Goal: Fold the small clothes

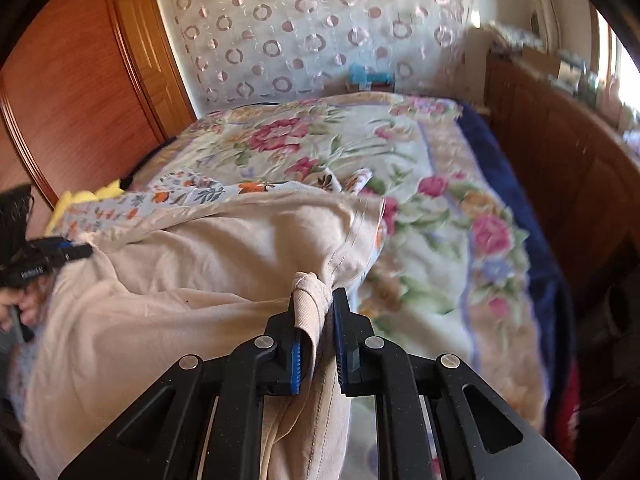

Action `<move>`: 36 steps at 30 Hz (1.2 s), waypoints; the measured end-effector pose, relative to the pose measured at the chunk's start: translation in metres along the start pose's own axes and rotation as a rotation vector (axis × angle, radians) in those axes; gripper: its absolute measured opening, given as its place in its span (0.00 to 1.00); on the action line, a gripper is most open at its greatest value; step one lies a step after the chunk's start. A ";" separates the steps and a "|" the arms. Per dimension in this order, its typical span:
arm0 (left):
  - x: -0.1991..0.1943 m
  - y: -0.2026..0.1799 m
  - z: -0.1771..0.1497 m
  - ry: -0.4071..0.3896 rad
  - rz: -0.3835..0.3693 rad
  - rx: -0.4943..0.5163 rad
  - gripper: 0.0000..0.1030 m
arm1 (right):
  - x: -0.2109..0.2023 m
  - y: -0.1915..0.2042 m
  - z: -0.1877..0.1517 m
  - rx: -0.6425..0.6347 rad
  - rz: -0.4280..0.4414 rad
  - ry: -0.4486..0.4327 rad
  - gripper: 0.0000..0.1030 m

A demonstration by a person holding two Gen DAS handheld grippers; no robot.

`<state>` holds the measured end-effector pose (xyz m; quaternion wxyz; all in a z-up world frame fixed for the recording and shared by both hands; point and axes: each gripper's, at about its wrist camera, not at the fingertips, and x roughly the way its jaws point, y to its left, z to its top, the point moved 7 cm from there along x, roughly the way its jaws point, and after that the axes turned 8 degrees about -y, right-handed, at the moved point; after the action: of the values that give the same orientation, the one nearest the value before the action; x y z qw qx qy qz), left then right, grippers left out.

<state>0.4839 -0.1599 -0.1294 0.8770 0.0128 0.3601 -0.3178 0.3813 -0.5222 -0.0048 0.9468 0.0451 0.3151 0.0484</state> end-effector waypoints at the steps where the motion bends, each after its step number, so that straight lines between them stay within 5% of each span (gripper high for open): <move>1: 0.000 -0.001 0.001 -0.006 0.003 0.009 0.09 | 0.000 0.001 0.000 -0.003 -0.011 0.000 0.12; 10: -0.028 0.005 0.029 -0.123 0.017 -0.004 0.07 | -0.011 0.033 0.020 -0.096 0.006 -0.054 0.12; 20: -0.058 0.056 0.049 -0.189 0.060 -0.082 0.07 | 0.018 0.067 0.052 -0.193 0.077 -0.033 0.12; 33: -0.021 0.061 0.012 -0.078 0.048 -0.103 0.07 | 0.064 0.021 0.023 -0.112 0.007 0.030 0.12; 36: -0.028 0.052 0.014 -0.066 0.035 -0.072 0.12 | 0.063 0.022 0.024 -0.098 -0.016 0.016 0.32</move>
<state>0.5074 -0.1065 -0.1124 0.8937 -0.0227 0.3419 -0.2896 0.4443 -0.4944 -0.0205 0.9457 -0.0044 0.3200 0.0567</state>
